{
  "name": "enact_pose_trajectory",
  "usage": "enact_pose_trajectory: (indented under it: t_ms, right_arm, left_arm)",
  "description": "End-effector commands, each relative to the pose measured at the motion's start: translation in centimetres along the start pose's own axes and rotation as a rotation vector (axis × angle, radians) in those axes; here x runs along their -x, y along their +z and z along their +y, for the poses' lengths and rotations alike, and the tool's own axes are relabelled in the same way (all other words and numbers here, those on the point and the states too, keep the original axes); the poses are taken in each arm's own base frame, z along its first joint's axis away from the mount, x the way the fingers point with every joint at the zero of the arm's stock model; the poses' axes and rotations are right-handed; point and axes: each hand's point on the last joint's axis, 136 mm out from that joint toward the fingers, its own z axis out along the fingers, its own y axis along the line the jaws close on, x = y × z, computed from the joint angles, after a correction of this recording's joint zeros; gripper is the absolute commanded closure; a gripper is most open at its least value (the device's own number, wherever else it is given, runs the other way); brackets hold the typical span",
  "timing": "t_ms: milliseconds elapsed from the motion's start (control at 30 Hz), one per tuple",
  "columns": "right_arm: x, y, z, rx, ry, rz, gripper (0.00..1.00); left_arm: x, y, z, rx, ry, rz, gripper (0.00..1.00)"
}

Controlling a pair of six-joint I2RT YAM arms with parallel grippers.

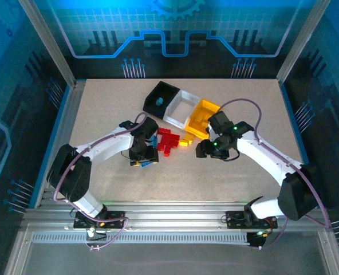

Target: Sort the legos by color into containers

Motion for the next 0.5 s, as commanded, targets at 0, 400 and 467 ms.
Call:
enact_pose_trajectory:
  t_ms: [0, 400, 467]
  right_arm:
    - [-0.9, 0.5, 0.1, 0.008, 0.007, 0.023, 0.36]
    - [-1.6, -0.4, -0.7, -0.028, 0.024, 0.014, 0.36]
    - [-1.8, -0.4, -0.9, -0.031, 0.03, 0.016, 0.35]
  left_arm:
    - [2.1, -0.3, -0.4, 0.025, 0.1, -0.062, 0.32]
    - [4.1, 2.6, -0.1, 0.131, 0.327, -0.04, 0.35]
    - [4.2, 2.9, 0.1, 0.138, 0.344, -0.039, 0.36]
